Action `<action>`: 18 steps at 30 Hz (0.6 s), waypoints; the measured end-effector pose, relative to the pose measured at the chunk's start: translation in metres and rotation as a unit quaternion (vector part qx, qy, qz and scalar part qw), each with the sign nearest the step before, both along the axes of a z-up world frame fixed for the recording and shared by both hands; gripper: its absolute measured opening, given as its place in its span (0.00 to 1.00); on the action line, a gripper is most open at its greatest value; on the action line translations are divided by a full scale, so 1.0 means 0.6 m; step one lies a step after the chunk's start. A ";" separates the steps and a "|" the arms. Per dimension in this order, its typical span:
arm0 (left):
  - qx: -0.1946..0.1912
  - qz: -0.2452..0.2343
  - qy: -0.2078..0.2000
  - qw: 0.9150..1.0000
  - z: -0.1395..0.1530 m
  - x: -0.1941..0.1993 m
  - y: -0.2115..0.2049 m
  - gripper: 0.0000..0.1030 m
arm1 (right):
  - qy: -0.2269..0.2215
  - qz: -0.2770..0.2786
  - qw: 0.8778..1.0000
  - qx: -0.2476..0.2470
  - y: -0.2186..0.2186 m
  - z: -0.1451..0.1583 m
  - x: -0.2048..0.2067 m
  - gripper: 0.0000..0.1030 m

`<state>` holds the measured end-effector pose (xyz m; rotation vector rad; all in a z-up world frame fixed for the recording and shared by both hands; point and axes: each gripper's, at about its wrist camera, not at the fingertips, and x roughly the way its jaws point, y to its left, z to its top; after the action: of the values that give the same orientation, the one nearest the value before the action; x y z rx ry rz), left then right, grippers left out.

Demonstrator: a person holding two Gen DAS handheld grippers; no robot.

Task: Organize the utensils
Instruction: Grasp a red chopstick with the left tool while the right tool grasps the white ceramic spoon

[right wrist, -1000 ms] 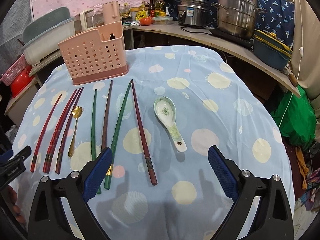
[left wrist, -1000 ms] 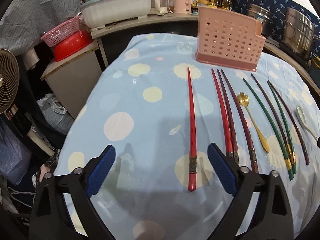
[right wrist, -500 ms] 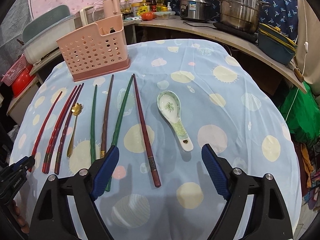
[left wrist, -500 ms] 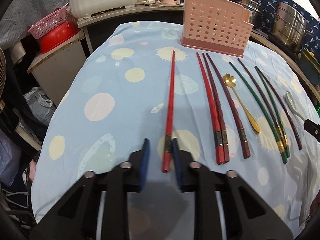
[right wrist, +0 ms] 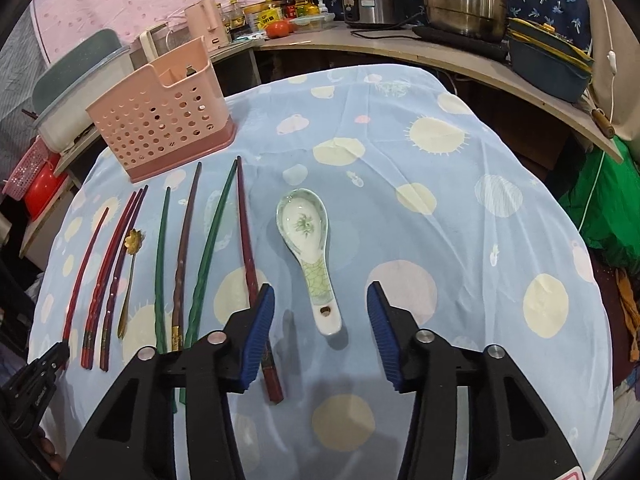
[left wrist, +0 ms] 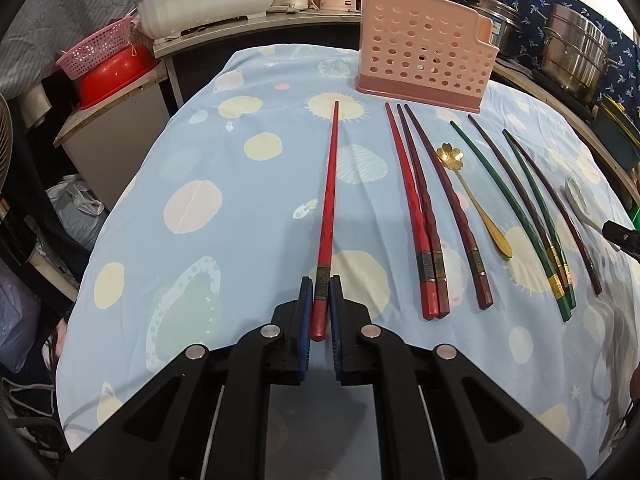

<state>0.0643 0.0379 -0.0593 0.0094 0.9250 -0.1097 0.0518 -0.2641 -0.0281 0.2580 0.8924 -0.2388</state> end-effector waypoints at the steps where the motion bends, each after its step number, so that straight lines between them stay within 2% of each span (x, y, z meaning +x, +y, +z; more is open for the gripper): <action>1: 0.000 0.000 0.000 1.000 0.000 0.000 0.000 0.08 | 0.000 0.001 1.000 0.002 -0.001 -0.001 0.002 0.41; 7: -0.001 0.000 -0.001 1.000 -0.001 0.001 0.000 0.08 | 0.003 0.008 1.000 0.004 -0.001 -0.010 0.015 0.32; 9: -0.001 -0.001 -0.001 1.000 -0.001 0.001 0.001 0.08 | 0.005 0.009 1.000 0.008 -0.004 -0.014 0.020 0.24; 18: 0.000 0.000 -0.001 1.000 -0.001 0.002 -0.001 0.08 | 0.000 0.007 1.000 0.020 -0.010 -0.015 0.022 0.14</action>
<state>0.0655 0.0374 -0.0598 0.0101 0.9224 -0.1096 0.0647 -0.2704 -0.0372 0.2889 0.8996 -0.2084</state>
